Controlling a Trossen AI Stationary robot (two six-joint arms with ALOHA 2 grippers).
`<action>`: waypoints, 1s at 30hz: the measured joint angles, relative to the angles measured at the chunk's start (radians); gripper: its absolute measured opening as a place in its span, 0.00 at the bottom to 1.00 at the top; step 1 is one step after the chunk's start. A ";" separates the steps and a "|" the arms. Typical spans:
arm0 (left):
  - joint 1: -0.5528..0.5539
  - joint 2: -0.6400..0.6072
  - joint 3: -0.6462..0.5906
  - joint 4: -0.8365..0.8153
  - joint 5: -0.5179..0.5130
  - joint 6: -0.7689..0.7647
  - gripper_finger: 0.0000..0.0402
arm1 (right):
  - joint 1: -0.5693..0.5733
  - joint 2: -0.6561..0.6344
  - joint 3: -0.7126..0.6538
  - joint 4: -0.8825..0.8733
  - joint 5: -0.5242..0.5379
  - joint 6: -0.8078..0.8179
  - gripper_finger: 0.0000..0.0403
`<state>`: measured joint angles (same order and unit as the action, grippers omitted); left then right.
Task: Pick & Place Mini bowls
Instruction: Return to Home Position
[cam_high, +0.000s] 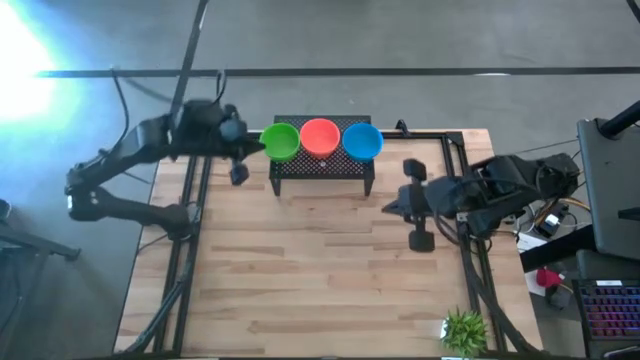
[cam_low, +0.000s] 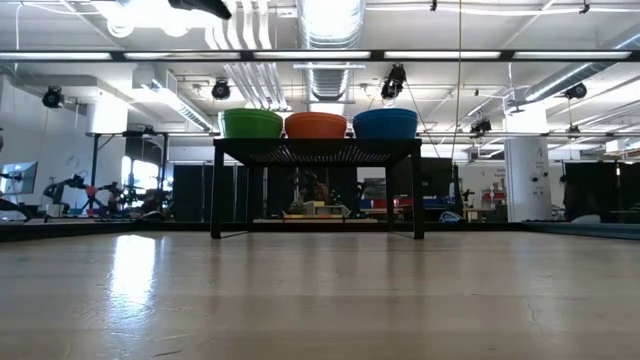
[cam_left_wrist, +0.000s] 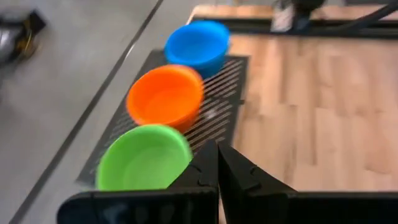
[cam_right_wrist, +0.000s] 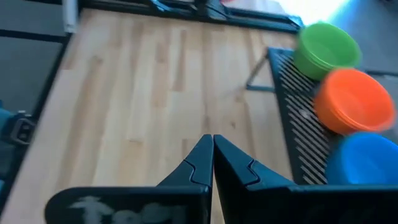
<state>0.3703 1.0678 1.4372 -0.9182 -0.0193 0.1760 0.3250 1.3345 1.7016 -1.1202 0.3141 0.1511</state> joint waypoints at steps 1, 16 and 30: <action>-0.028 -0.032 -0.042 0.034 -0.001 -0.001 0.00 | 0.017 -0.002 -0.011 0.019 0.000 -0.003 0.02; -0.279 -0.407 -0.510 0.339 0.000 0.033 0.00 | 0.169 -0.092 -0.173 0.233 0.002 0.002 0.02; -0.280 -0.658 -0.680 0.406 0.000 0.006 0.00 | 0.168 -0.402 -0.576 0.619 0.000 -0.016 0.02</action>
<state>0.0906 0.4096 0.7569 -0.5119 -0.0196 0.1821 0.4931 0.9328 1.1260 -0.5017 0.3145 0.1356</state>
